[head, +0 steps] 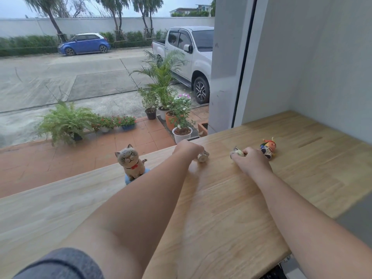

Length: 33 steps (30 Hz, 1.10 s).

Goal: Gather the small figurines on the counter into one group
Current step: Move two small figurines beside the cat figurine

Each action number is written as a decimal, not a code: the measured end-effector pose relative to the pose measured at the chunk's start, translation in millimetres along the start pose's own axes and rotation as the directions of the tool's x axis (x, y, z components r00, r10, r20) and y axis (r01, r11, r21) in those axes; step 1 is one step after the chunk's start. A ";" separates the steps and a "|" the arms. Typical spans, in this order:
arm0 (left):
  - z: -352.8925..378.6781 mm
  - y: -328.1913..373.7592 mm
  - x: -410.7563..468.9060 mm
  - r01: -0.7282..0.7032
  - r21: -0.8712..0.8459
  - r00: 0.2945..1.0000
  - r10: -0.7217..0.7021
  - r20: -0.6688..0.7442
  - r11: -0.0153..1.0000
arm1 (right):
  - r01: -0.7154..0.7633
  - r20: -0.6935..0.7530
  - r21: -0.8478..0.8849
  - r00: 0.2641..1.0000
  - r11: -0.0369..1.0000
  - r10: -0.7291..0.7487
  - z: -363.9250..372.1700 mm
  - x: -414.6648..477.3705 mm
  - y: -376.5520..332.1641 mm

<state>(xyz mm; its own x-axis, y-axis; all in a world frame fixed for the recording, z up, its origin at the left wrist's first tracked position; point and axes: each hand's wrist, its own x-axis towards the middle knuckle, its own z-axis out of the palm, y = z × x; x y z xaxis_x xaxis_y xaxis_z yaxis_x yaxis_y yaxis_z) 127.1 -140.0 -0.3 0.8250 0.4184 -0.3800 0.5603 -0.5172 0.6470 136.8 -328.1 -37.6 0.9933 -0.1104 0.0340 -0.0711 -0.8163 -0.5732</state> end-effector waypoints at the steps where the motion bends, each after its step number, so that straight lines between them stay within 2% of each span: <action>1: -0.7 1.5 0.2 0.005 0.014 1.000 -0.005 0.011 1.000 | 0.008 -0.002 0.011 1.000 1.000 -0.008 -0.1 0.4 0.4; 6: 0.0 0.6 4.0 -0.010 -0.071 1.000 0.010 0.010 0.997 | 0.076 -0.009 0.076 0.997 0.994 -0.076 2.9 -1.8 -0.1; 8: 1.0 -2.2 6.9 -0.033 -0.188 0.999 0.035 0.008 0.982 | 0.101 -0.021 0.160 0.995 0.982 -0.099 3.4 -2.8 -0.9; 10: 0.9 -6.7 6.9 -0.064 -0.299 0.998 0.057 -0.031 0.952 | 0.080 0.024 0.321 0.995 0.944 -0.093 3.0 -4.1 -3.7; 11: 0.4 -10.0 5.4 -0.074 -0.316 0.997 0.058 -0.058 0.946 | 0.019 0.092 0.472 0.993 0.881 -0.071 1.8 -5.0 -7.0; 12: 0.3 -13.8 4.0 -0.091 -0.333 0.994 0.067 -0.082 0.939 | -0.093 0.199 0.647 0.979 0.757 -0.050 0.6 -6.7 -11.2; 13: 0.3 -17.6 3.1 -0.124 -0.347 0.990 0.093 -0.105 0.929 | -0.223 0.308 0.781 0.950 0.583 -0.050 0.2 -7.7 -15.8; 15: -2.0 -25.1 2.8 -0.237 -0.345 0.966 0.182 -0.185 0.908 | -0.391 0.422 0.886 0.903 0.249 -0.083 -0.3 -9.7 -25.1; 17: -7.9 -32.3 1.0 -0.375 -0.282 0.910 0.292 -0.294 0.883 | -0.457 0.463 0.886 0.880 0.079 -0.108 0.8 -11.0 -32.5; 19: -16.4 -38.6 -3.1 -0.496 -0.178 0.835 0.411 -0.366 0.850 | -0.501 0.497 0.866 0.856 0.010 -0.141 3.9 -12.7 -38.2; 22: -28.1 -47.0 -9.9 -0.593 0.000 0.744 0.548 -0.383 0.805 | -0.574 0.565 0.819 0.808 -0.006 -0.165 7.2 -14.5 -47.1; 26: -32.5 -58.2 -20.1 -0.606 0.117 0.714 0.602 -0.357 0.787 | -0.625 0.620 0.780 0.764 0.033 -0.179 16.4 -16.6 -60.2; 28: -33.3 -64.8 -24.5 -0.598 0.139 0.717 0.604 -0.347 0.789 | -0.578 0.592 0.806 0.790 0.128 -0.158 22.6 -19.3 -66.5; 33: -39.9 -76.5 -31.8 -0.542 0.230 0.735 0.589 -0.337 0.808 | -0.298 0.369 0.876 0.921 0.378 -0.129 43.4 -25.9 -71.3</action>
<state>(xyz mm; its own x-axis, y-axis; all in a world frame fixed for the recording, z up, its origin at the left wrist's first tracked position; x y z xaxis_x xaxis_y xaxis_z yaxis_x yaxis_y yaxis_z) 55.1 -84.0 -11.3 0.9110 0.2546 0.3245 0.0228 -0.8166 0.5767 120.1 -242.4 -33.1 0.9571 0.2127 -0.1965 -0.2431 0.2211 -0.9445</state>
